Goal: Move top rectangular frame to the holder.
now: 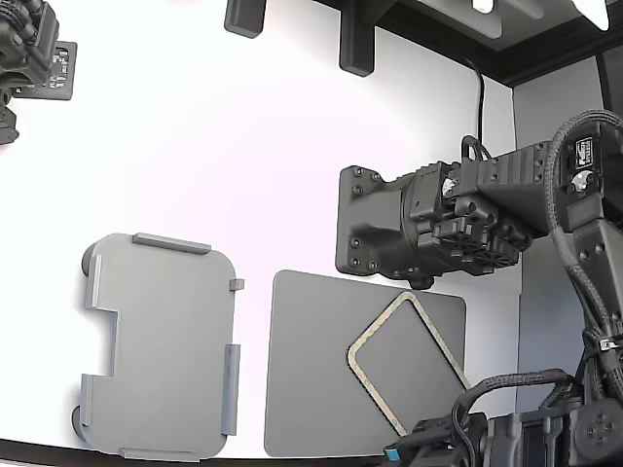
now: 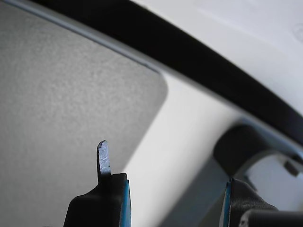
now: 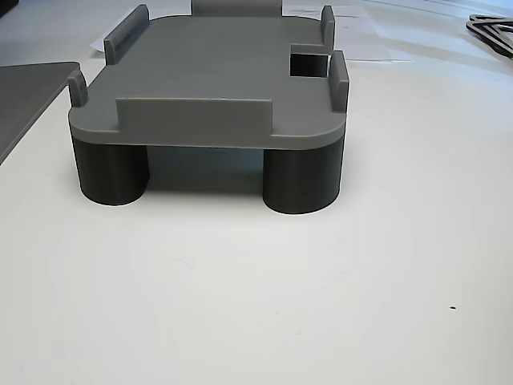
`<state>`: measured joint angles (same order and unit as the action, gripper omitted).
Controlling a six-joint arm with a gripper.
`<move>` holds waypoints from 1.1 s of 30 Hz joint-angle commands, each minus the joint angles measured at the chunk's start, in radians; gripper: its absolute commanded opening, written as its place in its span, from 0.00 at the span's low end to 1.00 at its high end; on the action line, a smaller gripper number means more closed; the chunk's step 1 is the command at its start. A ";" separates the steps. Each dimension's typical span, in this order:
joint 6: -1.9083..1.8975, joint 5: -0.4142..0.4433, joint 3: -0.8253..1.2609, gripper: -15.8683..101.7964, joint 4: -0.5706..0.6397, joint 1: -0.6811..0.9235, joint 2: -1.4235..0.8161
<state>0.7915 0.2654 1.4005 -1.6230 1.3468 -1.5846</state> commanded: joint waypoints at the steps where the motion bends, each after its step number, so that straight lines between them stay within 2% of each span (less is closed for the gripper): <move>1: -0.014 -0.026 0.002 0.82 0.029 0.020 -0.011; 5: -0.063 -0.081 0.058 0.83 0.048 0.060 -0.002; 15: -0.190 -0.232 0.147 0.80 0.089 0.135 0.041; 20: -0.204 -0.252 0.149 0.77 0.103 0.141 0.049; 27: -0.190 -0.285 0.161 0.81 0.121 0.143 0.069; 33: -0.181 -0.314 0.187 0.77 0.133 0.143 0.069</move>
<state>0.6075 -0.0445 1.5984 -1.4987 1.4987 -1.4956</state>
